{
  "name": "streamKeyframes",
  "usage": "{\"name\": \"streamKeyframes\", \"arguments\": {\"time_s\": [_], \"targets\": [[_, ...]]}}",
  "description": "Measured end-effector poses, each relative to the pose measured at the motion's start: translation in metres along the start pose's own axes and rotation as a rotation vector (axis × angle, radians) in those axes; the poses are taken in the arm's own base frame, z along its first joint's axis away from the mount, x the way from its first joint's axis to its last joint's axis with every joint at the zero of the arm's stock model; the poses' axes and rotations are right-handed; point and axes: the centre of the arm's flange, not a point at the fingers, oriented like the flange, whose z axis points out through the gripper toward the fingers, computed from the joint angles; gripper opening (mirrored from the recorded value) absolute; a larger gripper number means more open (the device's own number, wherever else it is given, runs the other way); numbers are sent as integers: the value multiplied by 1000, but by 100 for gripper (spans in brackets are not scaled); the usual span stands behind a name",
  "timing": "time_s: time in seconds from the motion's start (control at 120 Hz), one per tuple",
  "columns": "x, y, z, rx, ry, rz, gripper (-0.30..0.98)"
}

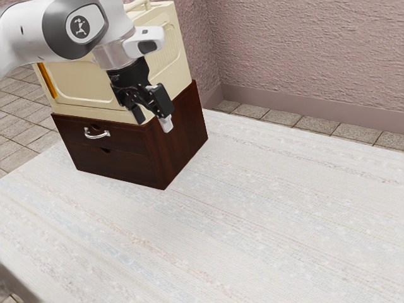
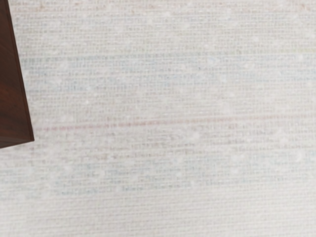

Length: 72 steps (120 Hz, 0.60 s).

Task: Pull the drawer handle with one arm to open the drawer

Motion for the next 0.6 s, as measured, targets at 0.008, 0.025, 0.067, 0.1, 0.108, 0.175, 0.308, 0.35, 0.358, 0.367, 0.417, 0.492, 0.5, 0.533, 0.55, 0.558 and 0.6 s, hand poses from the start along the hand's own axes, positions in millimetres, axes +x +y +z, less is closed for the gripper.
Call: {"name": "streamKeyframes", "arguments": {"time_s": [0.008,0.025,0.067,0.1,0.108,0.175,0.308,0.35,0.358,0.367,0.417,0.492,0.5,0.533,0.55,0.558,0.6], "targets": [[0,0,0,0,0,-1,69],[0,0,0,0,0,-2,69],[0,0,0,0,0,-6,69],[0,0,0,0,0,-9,69],[0,0,0,0,0,-9,69],[0,1,-8,4,17,-11,69],[-48,11,-157,87,284,24,68],[-76,5,-197,130,349,41,68],[-82,4,-204,139,361,47,68],[-87,2,-211,148,372,52,68],[-115,-11,-239,199,409,90,69],[-137,-37,-251,269,383,160,69],[-138,-39,-251,274,377,171,69],[-142,-48,-249,289,348,220,69],[-142,-52,-245,291,330,246,69],[-141,-55,-242,290,319,259,69],[-138,-68,-228,279,272,318,69]]}}
